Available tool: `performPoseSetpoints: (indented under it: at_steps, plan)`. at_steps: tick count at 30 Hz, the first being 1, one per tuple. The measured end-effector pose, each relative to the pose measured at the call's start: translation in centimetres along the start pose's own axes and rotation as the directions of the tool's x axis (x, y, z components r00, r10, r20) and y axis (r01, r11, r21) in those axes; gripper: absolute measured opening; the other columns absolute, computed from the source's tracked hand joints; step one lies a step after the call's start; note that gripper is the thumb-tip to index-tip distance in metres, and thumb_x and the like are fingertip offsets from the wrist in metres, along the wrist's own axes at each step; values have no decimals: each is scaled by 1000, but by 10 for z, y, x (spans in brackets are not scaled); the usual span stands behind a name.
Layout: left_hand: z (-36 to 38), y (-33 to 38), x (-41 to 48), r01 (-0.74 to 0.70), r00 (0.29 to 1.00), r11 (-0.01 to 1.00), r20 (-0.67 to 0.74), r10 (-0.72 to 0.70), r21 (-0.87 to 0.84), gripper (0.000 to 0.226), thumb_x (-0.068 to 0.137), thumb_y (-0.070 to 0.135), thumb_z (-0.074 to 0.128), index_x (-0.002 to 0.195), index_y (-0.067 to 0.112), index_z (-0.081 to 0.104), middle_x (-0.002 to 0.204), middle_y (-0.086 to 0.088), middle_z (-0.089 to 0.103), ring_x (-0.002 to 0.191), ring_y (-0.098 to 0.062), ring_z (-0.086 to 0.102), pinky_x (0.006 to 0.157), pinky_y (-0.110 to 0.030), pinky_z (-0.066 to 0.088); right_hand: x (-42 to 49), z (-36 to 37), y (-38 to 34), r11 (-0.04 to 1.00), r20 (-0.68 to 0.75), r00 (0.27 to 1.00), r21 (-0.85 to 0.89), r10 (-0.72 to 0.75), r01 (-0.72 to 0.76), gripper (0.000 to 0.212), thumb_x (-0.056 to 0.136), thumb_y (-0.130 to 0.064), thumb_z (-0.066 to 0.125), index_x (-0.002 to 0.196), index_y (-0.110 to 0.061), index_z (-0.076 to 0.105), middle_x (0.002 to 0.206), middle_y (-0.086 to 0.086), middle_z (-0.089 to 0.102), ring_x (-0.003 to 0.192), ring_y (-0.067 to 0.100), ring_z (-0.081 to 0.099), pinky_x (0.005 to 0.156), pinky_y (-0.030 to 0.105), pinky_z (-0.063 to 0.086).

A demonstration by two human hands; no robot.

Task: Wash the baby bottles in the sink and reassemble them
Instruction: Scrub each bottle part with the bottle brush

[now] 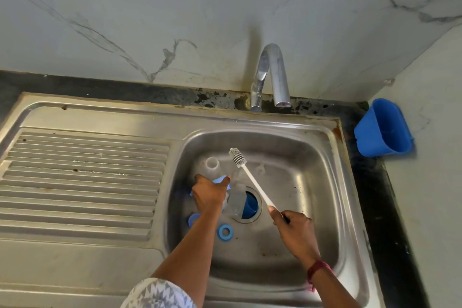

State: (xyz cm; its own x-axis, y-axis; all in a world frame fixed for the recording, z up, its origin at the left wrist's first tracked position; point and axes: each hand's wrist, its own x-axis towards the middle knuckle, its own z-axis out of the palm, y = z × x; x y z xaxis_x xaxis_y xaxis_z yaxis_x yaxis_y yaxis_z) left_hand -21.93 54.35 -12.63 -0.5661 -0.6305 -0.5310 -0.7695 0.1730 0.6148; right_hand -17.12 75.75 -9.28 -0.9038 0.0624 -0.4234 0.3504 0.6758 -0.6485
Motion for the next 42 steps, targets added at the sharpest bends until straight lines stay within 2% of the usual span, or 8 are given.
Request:
performPoseSetpoints:
  at_steps: [6,9,12,14,20,30,37,42]
  plan:
    - [6,0,-8,-10,996,1000,-90,11,8,59,76,50,79,106,7,54,97,-12,65,84,-28,63,62,-31,43,10,2,1,999,17,999,8,31,-31,66,87,-63,55,57,-4,51,62,17,63,64,29,64,62,35,54]
    - [16,-1,-27,-208,978,970,45,204,122,28,83,45,71,85,23,54,78,2,60,76,-19,61,60,-31,46,15,2,1,999,-8,999,26,39,-39,69,86,-63,55,62,1,54,52,11,51,49,18,47,62,39,54]
    - [36,-13,-38,-527,844,757,341,414,386,26,89,32,67,110,18,66,107,-2,62,97,-22,63,81,-35,54,21,3,1,999,-16,999,-2,47,-47,68,87,-64,54,64,1,57,51,5,50,50,14,44,60,38,52]
    - [49,-22,-43,-624,781,607,426,457,492,31,90,23,65,120,16,64,119,-5,54,106,-27,57,86,-36,53,23,3,1,998,1,998,-10,59,-59,67,87,-63,55,63,0,56,51,4,50,50,14,43,58,37,51]
    - [63,-27,-39,-650,754,501,406,516,571,14,93,12,57,104,8,64,125,-11,46,111,-28,44,85,-35,48,22,-3,6,998,26,998,-18,57,-56,60,91,-56,57,51,-15,38,48,-3,38,49,13,34,52,28,36]
    - [81,-18,-29,-640,753,274,514,412,718,29,93,23,56,117,10,65,130,-12,36,118,-31,36,97,-43,42,28,-7,7,999,43,998,-25,40,-39,59,93,-53,56,50,-19,35,42,-7,34,45,10,31,48,22,31]
    - [76,-21,-39,-704,697,416,444,563,576,49,75,47,68,113,17,59,114,-3,43,105,-23,42,88,-37,45,29,-7,10,1000,30,999,0,12,-12,57,92,-52,58,49,-20,38,43,-7,37,47,10,34,51,25,35]
    - [51,-16,-48,-666,745,685,303,594,296,49,54,45,73,90,24,47,94,10,46,86,-11,44,70,-28,44,27,-13,9,999,13,1000,32,-13,13,57,91,-49,60,51,-18,36,47,-6,34,46,9,29,47,19,31]
